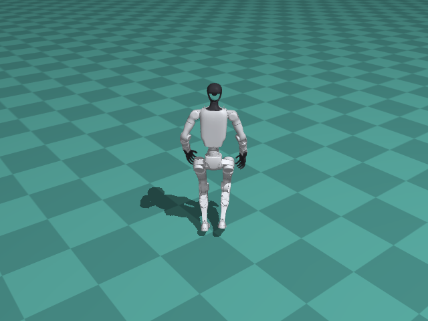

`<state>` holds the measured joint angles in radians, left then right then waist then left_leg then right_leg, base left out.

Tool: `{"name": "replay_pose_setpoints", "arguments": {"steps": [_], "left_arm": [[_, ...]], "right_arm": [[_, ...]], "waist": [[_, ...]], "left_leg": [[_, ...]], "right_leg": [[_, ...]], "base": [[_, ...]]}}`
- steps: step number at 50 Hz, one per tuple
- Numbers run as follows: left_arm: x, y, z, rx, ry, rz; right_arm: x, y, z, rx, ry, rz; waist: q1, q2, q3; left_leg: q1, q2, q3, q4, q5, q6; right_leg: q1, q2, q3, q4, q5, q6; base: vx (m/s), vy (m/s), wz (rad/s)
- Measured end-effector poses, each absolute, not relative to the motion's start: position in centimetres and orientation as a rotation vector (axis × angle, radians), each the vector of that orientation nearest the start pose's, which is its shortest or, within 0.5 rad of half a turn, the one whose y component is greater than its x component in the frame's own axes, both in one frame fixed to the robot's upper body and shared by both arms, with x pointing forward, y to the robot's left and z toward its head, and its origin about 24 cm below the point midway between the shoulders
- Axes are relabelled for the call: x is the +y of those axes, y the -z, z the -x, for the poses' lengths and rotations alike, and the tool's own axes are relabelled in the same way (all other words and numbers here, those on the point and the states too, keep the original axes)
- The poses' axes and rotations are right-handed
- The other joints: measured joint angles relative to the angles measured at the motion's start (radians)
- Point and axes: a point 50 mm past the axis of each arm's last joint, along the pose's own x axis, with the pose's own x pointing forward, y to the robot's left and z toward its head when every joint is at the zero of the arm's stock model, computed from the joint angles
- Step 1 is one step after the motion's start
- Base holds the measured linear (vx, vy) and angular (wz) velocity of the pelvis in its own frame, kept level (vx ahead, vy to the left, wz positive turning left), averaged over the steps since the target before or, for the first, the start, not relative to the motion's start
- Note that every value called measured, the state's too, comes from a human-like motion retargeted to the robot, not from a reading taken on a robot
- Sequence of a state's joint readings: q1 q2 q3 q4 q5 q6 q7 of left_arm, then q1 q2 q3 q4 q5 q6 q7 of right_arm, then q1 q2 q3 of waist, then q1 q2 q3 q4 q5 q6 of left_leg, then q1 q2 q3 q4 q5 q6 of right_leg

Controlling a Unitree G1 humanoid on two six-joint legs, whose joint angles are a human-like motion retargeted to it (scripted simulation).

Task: Run

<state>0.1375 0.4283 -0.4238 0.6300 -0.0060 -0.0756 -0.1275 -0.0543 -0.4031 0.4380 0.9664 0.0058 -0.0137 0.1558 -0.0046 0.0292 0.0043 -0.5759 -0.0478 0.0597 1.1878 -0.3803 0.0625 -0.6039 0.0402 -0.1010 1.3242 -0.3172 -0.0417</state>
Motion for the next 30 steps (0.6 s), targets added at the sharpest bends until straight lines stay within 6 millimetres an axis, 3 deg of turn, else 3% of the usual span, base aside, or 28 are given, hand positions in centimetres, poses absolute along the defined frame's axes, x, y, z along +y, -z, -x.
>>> {"name": "replay_pose_setpoints", "arguments": {"steps": [3, 8, 10, 11, 13, 15, 17, 19, 22, 25, 27, 30], "left_arm": [[21.6, 9.7, -15.3, 0.705, 0.34, -0.456], [24.4, 4.6, -20.1, 0.481, 0.21, -0.565], [25.2, 3.6, -21.3, 0.446, 0.161, -0.609], [25.3, 4.2, -21.0, 0.473, 0.149, -0.605], [25.3, 5.9, -20.1, 0.555, 0.143, -0.575], [24.5, 8.3, -18.4, 0.669, 0.172, -0.513], [23.2, 10.4, -16.6, 0.773, 0.218, -0.458], [22.1, 11.9, -15.1, 0.85, 0.272, -0.423], [20.5, 13.2, -13.2, 0.916, 0.365, -0.4], [20.3, 13.1, -13.5, 0.911, 0.459, -0.413], [20.9, 12.6, -13.8, 0.905, 0.505, -0.431], [22.3, 12.3, -13.9, 0.925, 0.477, -0.395]], "right_arm": [[-24.6, 13.6, -13.1, 1.091, -0.355, 0.512], [-27.2, 13.6, -11.3, 1.201, -0.335, 0.53], [-27.7, 13.9, -10.2, 1.244, -0.316, 0.516], [-27.8, 14.2, -9.3, 1.275, -0.311, 0.503], [-27.8, 14.7, -7.4, 1.34, -0.298, 0.475], [-27.6, 15.2, -5.6, 1.402, -0.279, 0.453], [-27.5, 15.5, -4.1, 1.448, -0.256, 0.441], [-27.3, 15.8, -2.5, 1.487, -0.228, 0.433], [-27.0, 16.0, -0.3, 1.522, -0.166, 0.41], [-27.7, 15.7, -0.8, 1.495, -0.095, 0.366], [-28.5, 15.3, -2.1, 1.464, -0.06, 0.322], [-29.7, 14.5, -5.3, 1.401, -0.018, 0.288]], "waist": [[-0.004, -0.027, 0.009], [0.018, -0.048, 0.047], [0.014, -0.057, 0.041], [0.006, -0.047, 0.038], [-0.023, -0.014, 0.041], [-0.082, 0.007, 0.033], [-0.135, 0.014, 0.01], [-0.167, 0.025, -0.007], [-0.169, 0.076, -0.016], [-0.146, 0.122, -0.037], [-0.142, 0.108, -0.063], [-0.15, 0.078, -0.064]], "left_leg": [[0.035, -0.046, -0.013, 0.006, -0.091, 0.035], [0.004, -0.076, -0.007, 0.079, -0.47, 0.068], [-0.039, -0.103, -0.015, 0.059, -0.492, 0.073], [-0.029, -0.101, -0.028, 0.035, -0.484, 0.079], [0.032, -0.078, -0.05, -0.052, -0.41, 0.088], [0.096, -0.082, -0.079, -0.19, -0.191, 0.064], [0.1, -0.105, -0.095, -0.259, 0.069, 0.005], [0.049, -0.105, -0.069, -0.181, 0.181, -0.034], [-0.075, -0.045, -0.016, 0.188, 0.157, -0.052], [-0.211, 0.041, 0.03, 0.722, 0.068, -0.01], [-0.346, 0.03, 0.052, 1.065, 0.023, 0.0], [-0.598, -0.022, 0.097, 1.438, 0.015, -0.012]], "right_leg": [[-0.075, -0.06, -0.02, 0.339, -0.07, -0.012], [-0.344, -0.071, 0.002, 0.941, -0.18, 0.001], [-0.486, -0.051, 0.006, 1.06, -0.14, 0.028], [-0.513, -0.043, -0.001, 1.059, -0.106, 0.036], [-0.51, -0.026, -0.021, 0.99, -0.034, 0.05], [-0.446, -0.029, -0.015, 0.84, 0.014, 0.05], [-0.364, -0.045, 0.009, 0.647, 0.044, 0.024], [-0.277, -0.048, 0.029, 0.445, 0.053, 0.009], [-0.136, 0.02, 0.062, 0.109, 0.064, 0.004], [-0.019, 0.085, 0.103, -0.171, 0.094, 0.014], [0.016, 0.07, 0.128, -0.243, -0.02, 0.006], [0.011, 0.025, 0.12, -0.204, -0.336, -0.06]], "base": [[-0.01, 0.06, 0.25], [-0.06, 0.06, -0.11], [-0.07, 0.01, 0.26], [0.0, 0.01, 0.47], [0.07, 0.0, 0.84], [0.11, -0.05, 1.65], [0.1, -0.08, 2.05], [0.06, -0.08, 2.04], [0.01, -0.09, 1.82], [-0.04, -0.13, 1.89], [-0.12, -0.18, 2.01], [-0.16, -0.16, 1.83]]}}
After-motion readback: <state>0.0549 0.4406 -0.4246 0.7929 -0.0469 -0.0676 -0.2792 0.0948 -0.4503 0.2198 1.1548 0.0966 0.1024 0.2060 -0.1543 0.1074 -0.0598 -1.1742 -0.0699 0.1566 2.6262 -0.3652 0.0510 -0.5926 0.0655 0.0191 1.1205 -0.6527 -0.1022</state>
